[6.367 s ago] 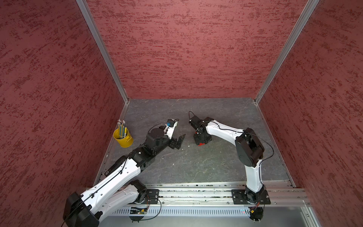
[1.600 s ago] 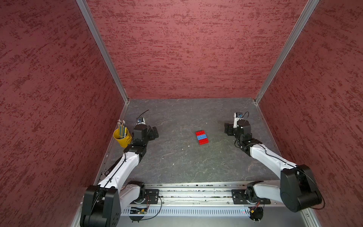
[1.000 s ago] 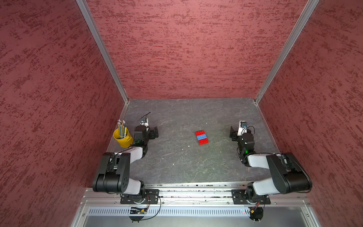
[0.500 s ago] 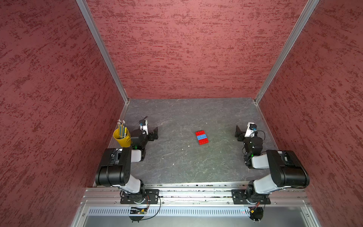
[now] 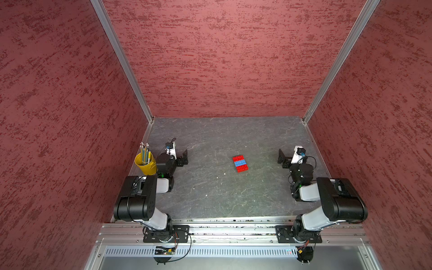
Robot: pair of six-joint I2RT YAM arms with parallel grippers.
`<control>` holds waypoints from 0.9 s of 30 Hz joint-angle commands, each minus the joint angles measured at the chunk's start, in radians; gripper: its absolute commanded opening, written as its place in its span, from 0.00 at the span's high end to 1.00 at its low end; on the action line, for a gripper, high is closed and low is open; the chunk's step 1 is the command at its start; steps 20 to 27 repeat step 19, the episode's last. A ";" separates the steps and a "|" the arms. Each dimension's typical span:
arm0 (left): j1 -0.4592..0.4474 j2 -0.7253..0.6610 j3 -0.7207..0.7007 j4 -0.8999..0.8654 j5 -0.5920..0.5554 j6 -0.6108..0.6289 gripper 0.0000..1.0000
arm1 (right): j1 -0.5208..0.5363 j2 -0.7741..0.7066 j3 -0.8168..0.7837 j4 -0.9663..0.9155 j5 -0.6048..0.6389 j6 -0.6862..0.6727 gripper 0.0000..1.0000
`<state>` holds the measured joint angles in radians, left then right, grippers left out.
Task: Assemble a rectangle with lego
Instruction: Reset both arms
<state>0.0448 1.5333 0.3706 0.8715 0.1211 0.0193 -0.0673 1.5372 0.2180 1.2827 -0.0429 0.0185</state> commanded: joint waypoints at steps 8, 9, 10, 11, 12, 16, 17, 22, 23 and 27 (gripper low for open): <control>-0.002 -0.002 0.010 0.015 -0.016 0.002 0.00 | -0.005 -0.001 -0.003 0.041 -0.017 0.003 0.01; -0.002 -0.002 0.010 0.015 -0.016 0.003 0.00 | -0.005 -0.002 -0.003 0.040 -0.017 0.004 0.01; -0.002 -0.002 0.010 0.015 -0.016 0.003 0.00 | -0.005 0.000 -0.003 0.042 -0.017 0.004 0.01; -0.002 -0.002 0.010 0.015 -0.016 0.003 0.00 | -0.005 0.001 -0.001 0.039 -0.016 0.002 0.01; -0.002 -0.002 0.010 0.015 -0.016 0.003 0.00 | -0.005 0.003 0.001 0.036 -0.016 0.001 0.01; -0.002 -0.002 0.010 0.015 -0.017 0.004 0.00 | -0.002 0.003 0.005 0.030 -0.015 0.000 0.01; -0.002 -0.002 0.010 0.015 -0.016 0.002 0.00 | -0.002 0.005 0.005 0.032 -0.014 0.000 0.01; -0.002 -0.002 0.010 0.015 -0.015 0.003 0.00 | -0.003 -0.002 -0.003 0.038 -0.013 0.000 0.01; -0.002 -0.002 0.010 0.015 -0.015 0.003 0.00 | -0.003 -0.002 -0.003 0.038 -0.013 0.000 0.01; -0.002 -0.002 0.010 0.015 -0.015 0.003 0.00 | -0.003 -0.002 -0.003 0.038 -0.013 0.000 0.01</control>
